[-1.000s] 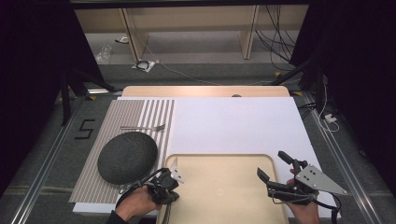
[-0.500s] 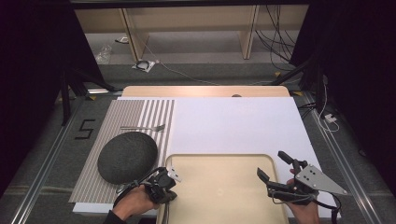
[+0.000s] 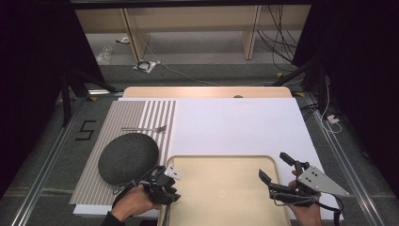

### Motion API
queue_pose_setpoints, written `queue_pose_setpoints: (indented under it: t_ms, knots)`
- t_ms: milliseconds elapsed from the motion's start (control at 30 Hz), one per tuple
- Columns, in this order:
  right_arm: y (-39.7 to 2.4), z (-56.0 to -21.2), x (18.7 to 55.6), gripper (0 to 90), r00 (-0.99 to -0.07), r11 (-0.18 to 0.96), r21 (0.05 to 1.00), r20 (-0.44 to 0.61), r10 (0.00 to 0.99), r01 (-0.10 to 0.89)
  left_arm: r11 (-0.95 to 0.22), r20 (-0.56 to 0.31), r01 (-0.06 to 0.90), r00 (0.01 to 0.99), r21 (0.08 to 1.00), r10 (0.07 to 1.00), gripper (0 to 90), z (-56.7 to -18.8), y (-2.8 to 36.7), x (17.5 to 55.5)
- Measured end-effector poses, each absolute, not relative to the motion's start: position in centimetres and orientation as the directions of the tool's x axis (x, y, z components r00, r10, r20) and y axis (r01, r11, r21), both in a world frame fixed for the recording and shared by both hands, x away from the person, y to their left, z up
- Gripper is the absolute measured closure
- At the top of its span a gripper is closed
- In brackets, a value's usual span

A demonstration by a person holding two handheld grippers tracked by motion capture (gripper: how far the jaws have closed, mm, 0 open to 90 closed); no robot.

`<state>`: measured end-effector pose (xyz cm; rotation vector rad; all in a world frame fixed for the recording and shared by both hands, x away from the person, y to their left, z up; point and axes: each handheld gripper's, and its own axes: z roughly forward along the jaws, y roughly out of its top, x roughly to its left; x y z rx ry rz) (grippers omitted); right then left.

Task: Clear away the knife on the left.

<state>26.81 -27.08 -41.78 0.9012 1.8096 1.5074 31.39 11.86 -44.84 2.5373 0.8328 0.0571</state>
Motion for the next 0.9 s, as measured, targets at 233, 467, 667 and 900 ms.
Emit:
queue_pose_setpoints:
  t_ms: [233,467,667,900]
  knots:
    - [-27.1,-41.8,26.8,13.1,-0.583,0.120,0.986,-0.029,0.812,0.118,-0.670,-0.085,0.562,0.793,0.484,0.603,43.3,-44.1,12.2,31.7]
    - [-27.1,-41.8,26.8,13.1,-0.584,0.120,0.986,-0.029,0.811,0.118,-0.644,-0.076,0.564,0.780,0.517,0.622,30.8,-43.7,12.4,31.9]
    - [-27.1,-41.8,26.8,13.1,-0.585,0.119,0.986,-0.028,0.810,0.118,-0.606,-0.069,0.570,0.758,0.555,0.649,24.1,-43.1,13.0,32.2]
    - [-27.1,-41.8,26.8,13.1,-0.586,0.118,0.986,-0.025,0.810,0.120,-0.574,-0.050,0.570,0.734,0.588,0.678,19.7,-42.6,13.9,32.7]
